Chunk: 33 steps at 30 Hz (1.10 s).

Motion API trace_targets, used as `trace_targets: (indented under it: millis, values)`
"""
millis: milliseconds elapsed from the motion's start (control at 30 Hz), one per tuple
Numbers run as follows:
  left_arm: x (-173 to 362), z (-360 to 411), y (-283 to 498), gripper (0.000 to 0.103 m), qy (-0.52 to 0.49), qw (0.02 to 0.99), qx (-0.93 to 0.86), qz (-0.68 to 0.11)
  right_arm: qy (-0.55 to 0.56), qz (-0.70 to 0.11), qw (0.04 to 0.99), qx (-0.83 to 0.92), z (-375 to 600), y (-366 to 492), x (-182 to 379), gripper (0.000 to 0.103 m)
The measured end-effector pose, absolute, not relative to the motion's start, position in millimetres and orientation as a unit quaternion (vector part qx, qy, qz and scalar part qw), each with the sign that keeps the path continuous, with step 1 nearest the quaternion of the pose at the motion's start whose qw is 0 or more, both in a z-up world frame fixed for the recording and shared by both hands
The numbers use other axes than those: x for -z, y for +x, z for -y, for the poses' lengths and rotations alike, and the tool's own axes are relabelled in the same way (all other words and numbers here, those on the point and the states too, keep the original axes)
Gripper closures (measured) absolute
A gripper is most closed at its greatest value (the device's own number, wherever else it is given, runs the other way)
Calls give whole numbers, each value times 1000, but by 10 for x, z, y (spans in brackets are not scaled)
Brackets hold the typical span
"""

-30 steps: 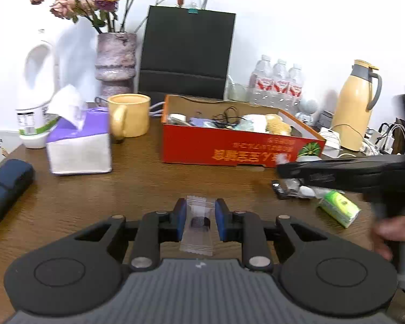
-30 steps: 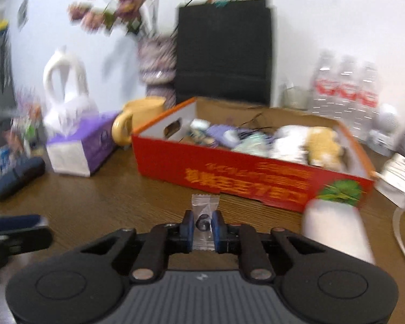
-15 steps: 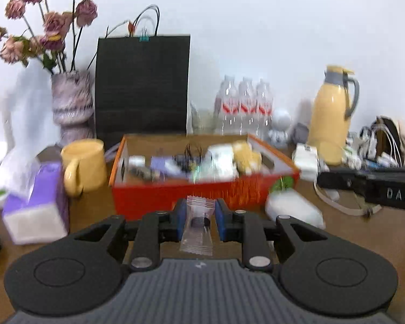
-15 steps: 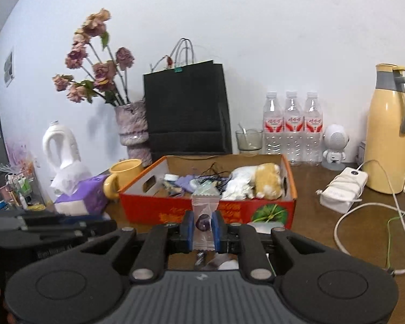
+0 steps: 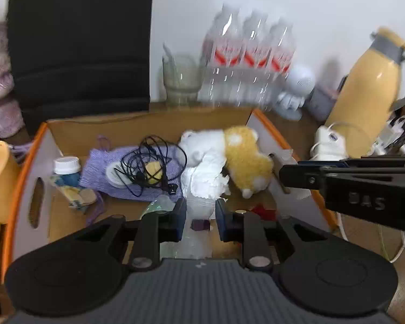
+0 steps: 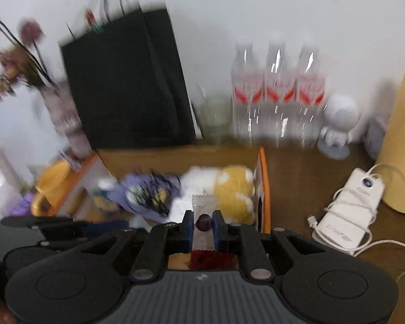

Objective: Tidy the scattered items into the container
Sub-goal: 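Carry both packets over the box and open both tools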

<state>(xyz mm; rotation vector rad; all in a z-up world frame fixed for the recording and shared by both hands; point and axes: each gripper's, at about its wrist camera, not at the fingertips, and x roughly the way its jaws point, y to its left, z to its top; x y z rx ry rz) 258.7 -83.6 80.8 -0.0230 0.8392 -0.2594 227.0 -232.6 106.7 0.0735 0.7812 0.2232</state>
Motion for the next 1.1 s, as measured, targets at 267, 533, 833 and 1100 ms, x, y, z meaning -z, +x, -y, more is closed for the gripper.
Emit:
trace_targets:
  millis: [267, 533, 833, 1100]
  values:
    - [-816, 752, 2915, 56, -26, 887, 110, -448, -1, -472, 879, -65, 2223, 2771, -775, 84]
    - [-971, 499, 2970, 30, -2, 891, 74, -447, 49, -453, 887, -78, 2326, 2672, -940, 59]
    - [-939, 303, 2898, 16, 28, 888, 31, -459, 95, -453, 881, -100, 2327, 2492, -894, 52]
    - [-1057, 69, 2705, 6, 25, 897, -28, -441, 70, -428, 895, -102, 2058, 2339, -1032, 44]
